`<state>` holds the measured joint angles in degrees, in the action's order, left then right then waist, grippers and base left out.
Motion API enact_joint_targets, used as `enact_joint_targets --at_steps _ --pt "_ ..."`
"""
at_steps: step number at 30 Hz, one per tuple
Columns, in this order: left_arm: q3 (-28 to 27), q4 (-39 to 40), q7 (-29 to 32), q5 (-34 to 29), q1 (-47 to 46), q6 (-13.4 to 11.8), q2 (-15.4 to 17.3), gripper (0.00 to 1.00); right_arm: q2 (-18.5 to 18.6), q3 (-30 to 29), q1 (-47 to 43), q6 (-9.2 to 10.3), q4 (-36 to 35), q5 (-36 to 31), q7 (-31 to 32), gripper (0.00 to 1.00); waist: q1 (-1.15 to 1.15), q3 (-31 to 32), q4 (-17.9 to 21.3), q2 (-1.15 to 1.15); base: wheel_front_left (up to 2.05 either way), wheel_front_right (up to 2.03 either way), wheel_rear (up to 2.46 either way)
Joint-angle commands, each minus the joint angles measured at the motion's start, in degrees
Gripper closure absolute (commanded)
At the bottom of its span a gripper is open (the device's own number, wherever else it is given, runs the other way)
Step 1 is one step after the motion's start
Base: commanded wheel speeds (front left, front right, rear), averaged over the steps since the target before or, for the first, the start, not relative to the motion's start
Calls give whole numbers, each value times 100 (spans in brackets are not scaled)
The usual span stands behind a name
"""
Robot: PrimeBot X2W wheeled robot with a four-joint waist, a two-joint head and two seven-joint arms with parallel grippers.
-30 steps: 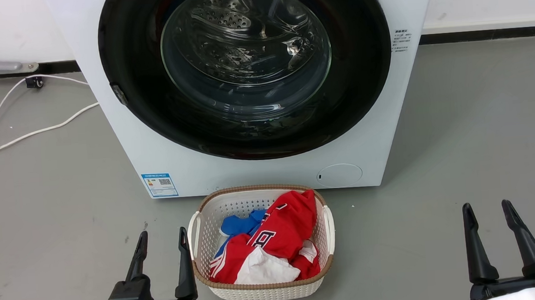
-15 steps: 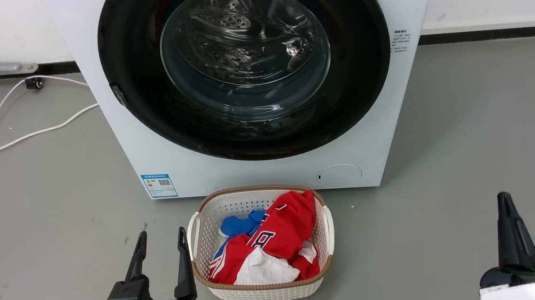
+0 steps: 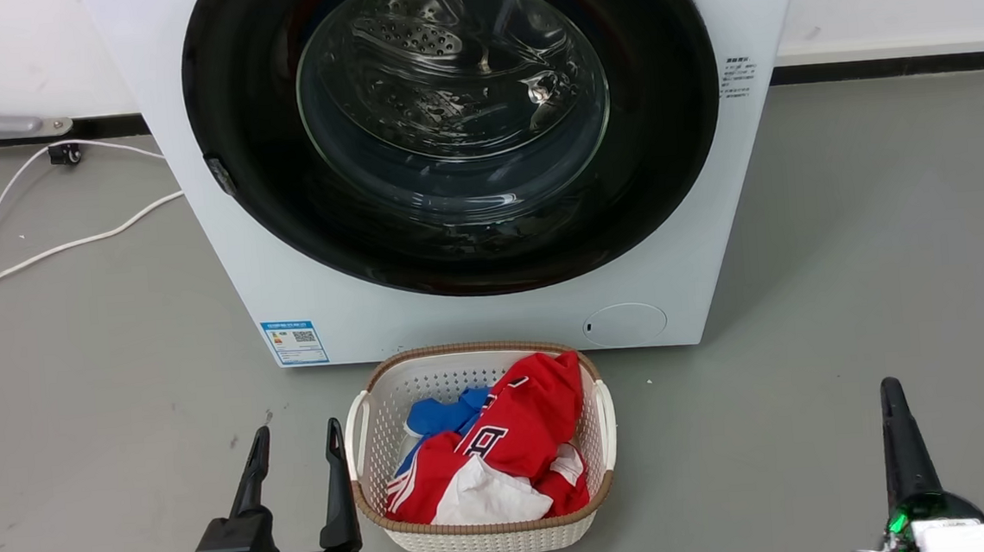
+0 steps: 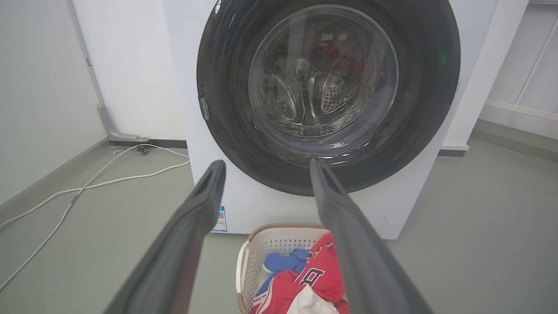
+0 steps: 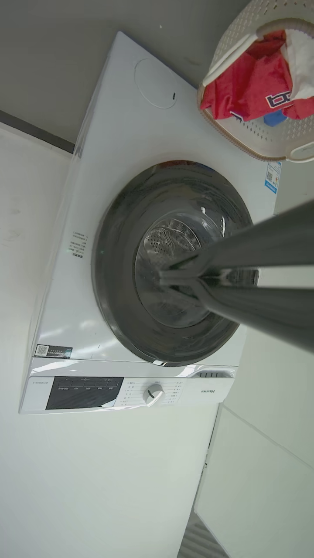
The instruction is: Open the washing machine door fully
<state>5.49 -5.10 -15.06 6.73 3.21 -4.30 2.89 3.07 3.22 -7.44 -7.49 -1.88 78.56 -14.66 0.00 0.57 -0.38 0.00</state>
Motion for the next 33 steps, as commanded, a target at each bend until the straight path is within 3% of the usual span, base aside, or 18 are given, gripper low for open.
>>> enact_joint_targets --at_steps 1,8,11,25,33 --pt "-8 -7 -17 13 30 -24 -1 0 85 -8 -27 0 -32 94 35 100 0 1 2 0 0 0 0" --pt "-39 26 -18 45 59 -23 -2 0 287 -34 -157 -1 -239 1420 837 100 0 4 29 0 0 0 0" --pt "-35 32 -18 24 61 -28 -2 0 356 -80 -230 -1 -231 1659 1237 100 0 4 27 0 0 0 0" --pt "-71 40 -18 -162 67 -125 -2 0 198 -248 -269 -1 -60 1439 1650 100 0 -7 8 0 0 0 0" --pt "-88 72 -17 -296 -10 -170 -1 0 303 -750 217 -1 169 1495 1654 100 0 -126 -17 0 0 0 0"
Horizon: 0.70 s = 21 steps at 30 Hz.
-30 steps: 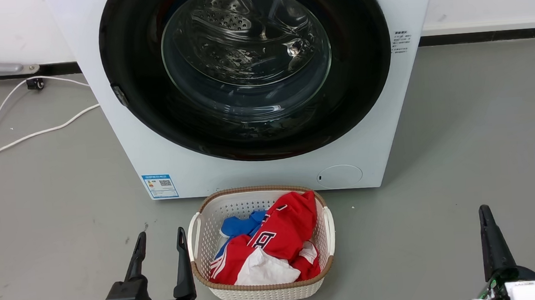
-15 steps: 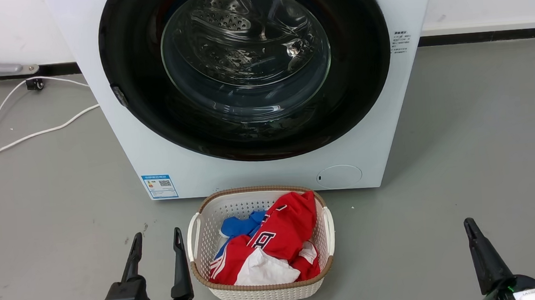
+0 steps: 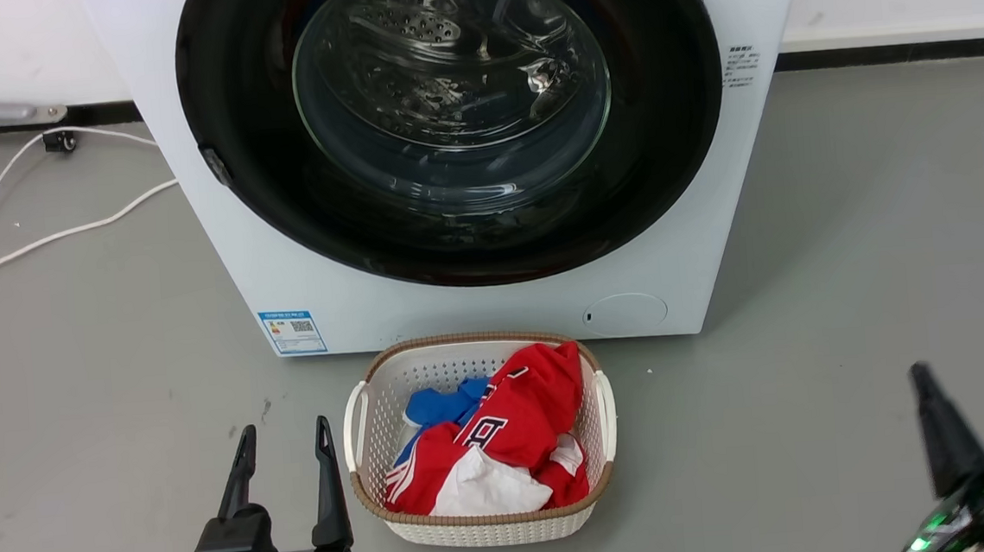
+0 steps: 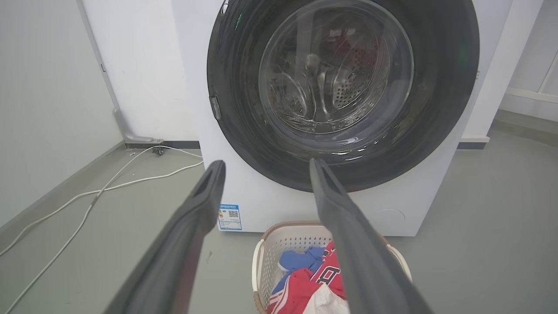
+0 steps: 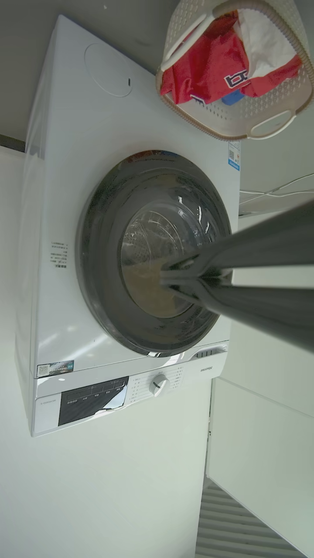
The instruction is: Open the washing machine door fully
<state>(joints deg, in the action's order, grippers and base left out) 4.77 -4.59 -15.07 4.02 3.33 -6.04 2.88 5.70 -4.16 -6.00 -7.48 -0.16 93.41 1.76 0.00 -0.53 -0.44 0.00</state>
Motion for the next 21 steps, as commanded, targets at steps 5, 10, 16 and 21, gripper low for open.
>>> enact_joint_targets --at_steps 5,10,16,21 --pt "-44 91 -16 -98 -187 -1 -1 0 305 -444 777 -2 303 66 94 100 0 -294 -95 0 0 0 0" --pt "-62 184 -16 -181 -413 -6 0 0 667 -794 1713 -2 757 117 254 100 0 -687 -196 0 0 0 0" --pt "-33 334 -16 -217 -729 -31 -1 0 1230 -868 2945 -2 1268 -80 531 100 0 -1280 -326 0 0 0 0" --pt "15 473 -16 -238 -1015 -40 -1 0 1666 -716 3997 -2 1649 -184 876 100 0 -1836 -395 0 0 0 0"
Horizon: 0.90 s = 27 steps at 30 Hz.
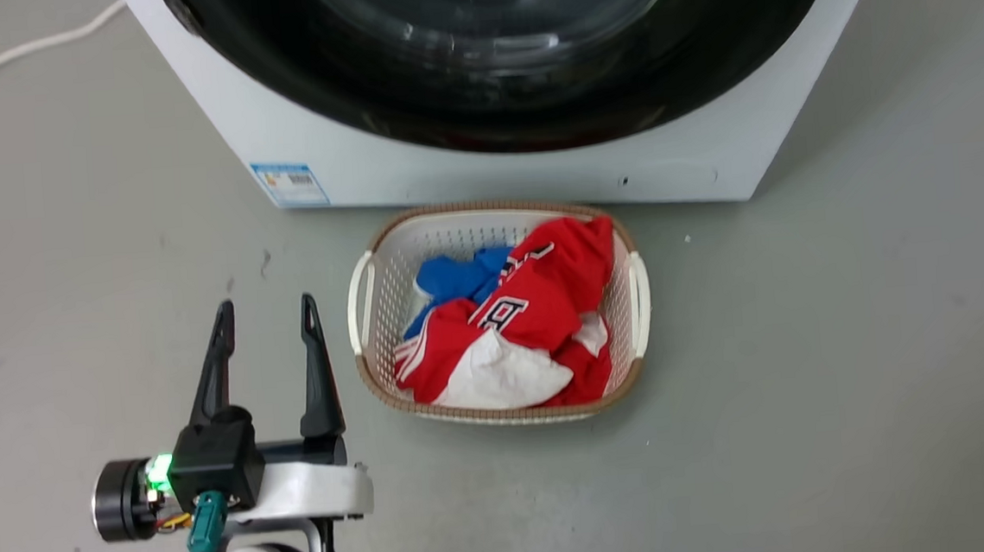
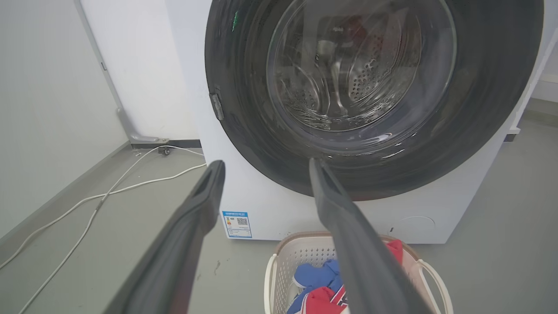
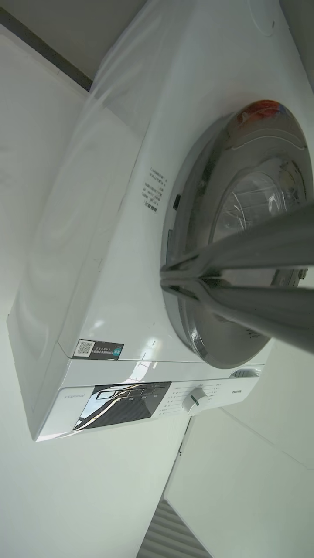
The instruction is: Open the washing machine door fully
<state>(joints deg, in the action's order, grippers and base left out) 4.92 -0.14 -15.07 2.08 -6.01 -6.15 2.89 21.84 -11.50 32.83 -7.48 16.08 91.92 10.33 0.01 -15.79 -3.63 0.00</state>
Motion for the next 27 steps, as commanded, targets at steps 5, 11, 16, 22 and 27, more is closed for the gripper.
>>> enact_joint_targets --at_steps 5,11,16,22,27 --pt "54 154 -16 -42 -358 -33 -2 0 364 343 1093 -2 429 -215 391 100 -1 -820 -136 0 0 0 0" --pt "115 233 -16 -4 -641 -12 -2 0 604 731 2100 -2 919 -441 790 100 -1 -1282 -218 0 0 0 0" --pt "166 290 -16 36 -764 -45 -2 0 730 1149 2751 -2 1232 -745 1157 100 -1 -1576 -304 0 0 0 0" --pt "220 321 -16 67 -869 -65 -2 0 782 1442 3313 -2 1500 -1020 1400 100 -1 -1815 -392 0 0 0 0" --pt "271 342 -16 118 -968 -100 -2 0 748 1678 3743 -2 1755 -1218 1664 100 -1 -1969 -476 0 0 0 0"
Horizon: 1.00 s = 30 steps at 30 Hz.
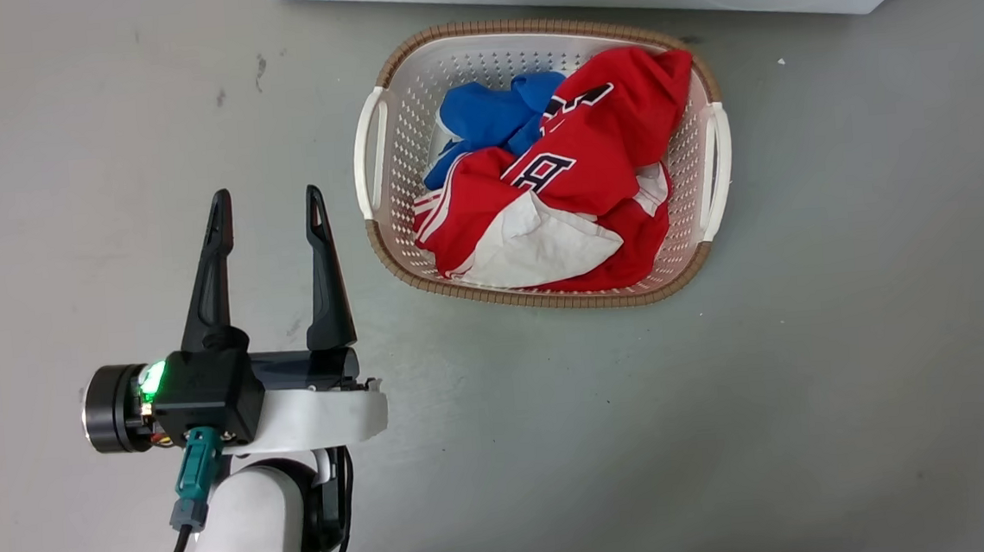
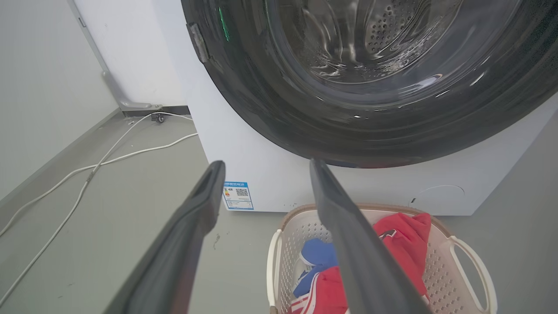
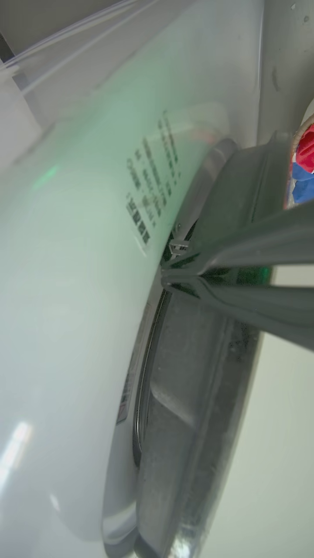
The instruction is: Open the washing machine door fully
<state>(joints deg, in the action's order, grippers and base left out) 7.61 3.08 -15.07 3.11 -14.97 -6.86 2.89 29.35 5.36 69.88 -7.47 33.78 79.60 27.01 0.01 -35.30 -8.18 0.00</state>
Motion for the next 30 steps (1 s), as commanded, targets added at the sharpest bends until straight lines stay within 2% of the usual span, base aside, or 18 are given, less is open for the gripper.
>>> enact_joint_targets --at_steps 1,7,14,21,30 --pt "7 22 -16 14 -81 -34 -2 0 -31 56 89 -6 9 -18 73 100 -1 -41 -31 0 0 0 0" --pt "30 -1 -16 44 -102 -80 -2 0 -215 300 26 -12 -108 -53 375 100 -1 -73 -40 0 0 0 0" --pt "-12 -53 -16 40 -25 -71 -2 0 -177 362 -518 -12 -502 143 634 100 -1 124 78 0 0 0 0" --pt "-63 -111 -16 -9 57 -31 -1 0 -136 467 -1300 -10 -1261 316 796 100 -1 392 239 0 0 0 0" --pt "-183 -190 -16 -95 284 39 -2 0 -295 689 -2531 -10 -2281 545 797 100 -1 827 383 0 0 0 0"
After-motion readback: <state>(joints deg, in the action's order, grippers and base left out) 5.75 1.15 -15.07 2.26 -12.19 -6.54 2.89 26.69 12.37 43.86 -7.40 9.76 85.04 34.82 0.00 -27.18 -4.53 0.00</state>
